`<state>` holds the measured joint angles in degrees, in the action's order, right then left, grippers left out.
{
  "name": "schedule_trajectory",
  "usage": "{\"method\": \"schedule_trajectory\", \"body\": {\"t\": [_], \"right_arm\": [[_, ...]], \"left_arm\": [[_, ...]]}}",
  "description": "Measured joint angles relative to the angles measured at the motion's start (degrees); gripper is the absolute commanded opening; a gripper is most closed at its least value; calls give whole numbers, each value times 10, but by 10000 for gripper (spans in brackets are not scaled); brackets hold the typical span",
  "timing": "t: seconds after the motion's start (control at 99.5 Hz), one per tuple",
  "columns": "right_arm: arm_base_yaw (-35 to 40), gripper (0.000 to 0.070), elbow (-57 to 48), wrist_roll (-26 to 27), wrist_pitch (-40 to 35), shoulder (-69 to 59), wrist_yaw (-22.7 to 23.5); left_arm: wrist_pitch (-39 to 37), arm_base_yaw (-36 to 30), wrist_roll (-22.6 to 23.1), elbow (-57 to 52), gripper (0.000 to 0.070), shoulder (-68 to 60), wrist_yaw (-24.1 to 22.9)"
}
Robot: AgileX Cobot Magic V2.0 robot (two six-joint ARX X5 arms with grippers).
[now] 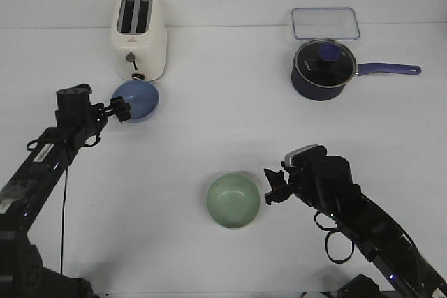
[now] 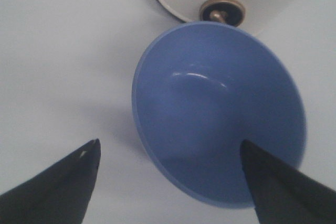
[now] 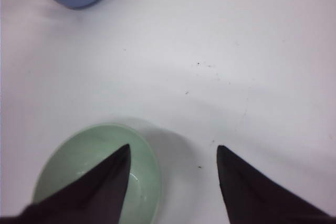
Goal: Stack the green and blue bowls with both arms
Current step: 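Release the green bowl and reach the left gripper to the blue bowl rim, then grip the blue bowl rim with the left gripper and lift it, then carry the blue bowl over the green bowl and lower it inside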
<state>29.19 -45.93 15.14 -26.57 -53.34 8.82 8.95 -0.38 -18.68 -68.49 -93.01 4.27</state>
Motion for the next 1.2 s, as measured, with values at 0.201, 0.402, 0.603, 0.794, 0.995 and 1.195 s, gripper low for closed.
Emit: {"method": "schedule_trajectory", "body": {"t": [0.201, 0.402, 0.603, 0.794, 0.995, 1.195], "right_arm": [[0, 335, 0, -3, 0, 0, 0], [0, 335, 0, -5, -6, 0, -19], [-15, 335, 0, -16, -22, 0, -77], [-97, 336, 11, -30, -20, 0, -86], [-214, 336, 55, -51, -23, 0, -83], [-272, 335, 68, -64, -22, 0, -35]], "left_arm": [[18, 1, 3, -73, 501, -111, 0], [20, 7, 3, -89, 40, -158, 0], [24, 7, 3, -91, 13, -148, 0], [77, 2, 16, -91, 13, -67, 38], [177, -54, 55, -92, 13, 51, 108], [151, -168, 61, 5, 13, 127, 152]]}}
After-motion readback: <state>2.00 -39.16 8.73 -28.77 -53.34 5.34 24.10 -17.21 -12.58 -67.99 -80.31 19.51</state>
